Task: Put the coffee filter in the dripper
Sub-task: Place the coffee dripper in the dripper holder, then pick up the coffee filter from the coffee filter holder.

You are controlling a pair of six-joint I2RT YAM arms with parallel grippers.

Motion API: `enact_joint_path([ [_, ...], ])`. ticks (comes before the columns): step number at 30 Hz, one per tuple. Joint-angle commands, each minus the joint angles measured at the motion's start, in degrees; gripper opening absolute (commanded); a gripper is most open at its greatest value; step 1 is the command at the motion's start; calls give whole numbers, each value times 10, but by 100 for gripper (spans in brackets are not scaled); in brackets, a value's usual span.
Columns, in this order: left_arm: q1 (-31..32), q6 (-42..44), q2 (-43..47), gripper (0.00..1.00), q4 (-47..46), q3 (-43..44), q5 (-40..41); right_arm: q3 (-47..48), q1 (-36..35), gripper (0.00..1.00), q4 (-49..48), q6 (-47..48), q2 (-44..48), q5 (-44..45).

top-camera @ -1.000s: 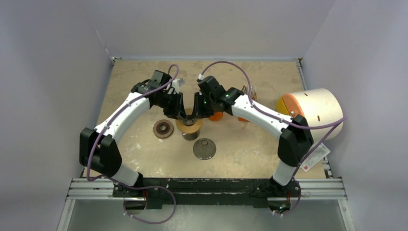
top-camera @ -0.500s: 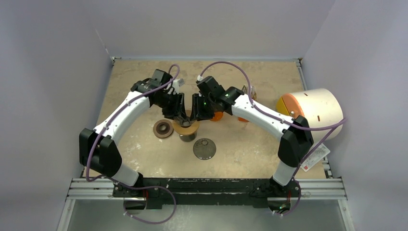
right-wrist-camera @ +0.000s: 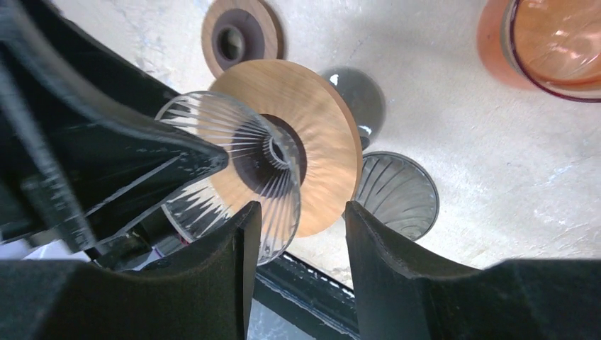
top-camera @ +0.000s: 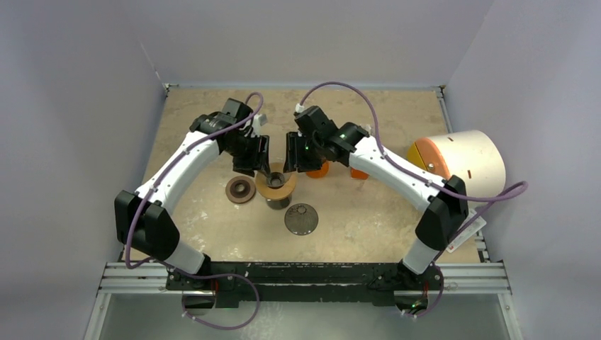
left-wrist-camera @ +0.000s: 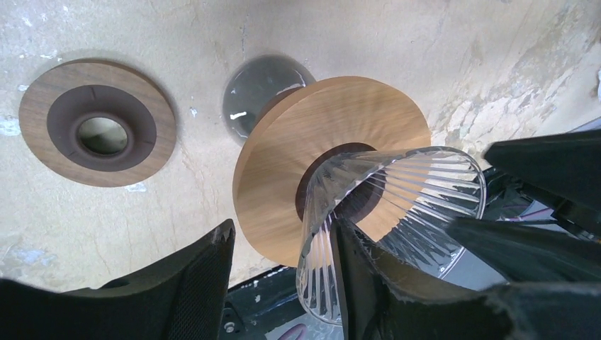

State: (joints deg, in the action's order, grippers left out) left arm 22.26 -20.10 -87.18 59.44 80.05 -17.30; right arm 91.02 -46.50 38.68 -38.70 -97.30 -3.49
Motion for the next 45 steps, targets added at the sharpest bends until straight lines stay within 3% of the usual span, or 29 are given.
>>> enact_joint_path([
  [1, -2, 10, 24, 51, 13, 32, 15, 55, 1, 51, 26, 17, 42, 30],
  [7, -2, 6, 45, 54, 11, 52, -26, 102, 5, 56, 65, 58, 71, 101],
  [15, -2, 19, 94, 55, -5, 66, -81, 117, 22, 55, 93, 133, 113, 213],
  [19, -2, 22, 141, 56, -39, 45, -78, 104, 36, 53, 97, 183, 128, 304],
  [25, -2, 31, 236, 58, -131, -19, -88, 87, 85, 51, 89, 232, 136, 361],
  [31, -2, 34, 304, 58, -202, -100, -61, 87, 148, 49, 79, 253, 112, 340],
  [45, -2, 37, 385, 58, -284, -224, -22, 120, 275, 46, 74, 235, 13, 188],
])
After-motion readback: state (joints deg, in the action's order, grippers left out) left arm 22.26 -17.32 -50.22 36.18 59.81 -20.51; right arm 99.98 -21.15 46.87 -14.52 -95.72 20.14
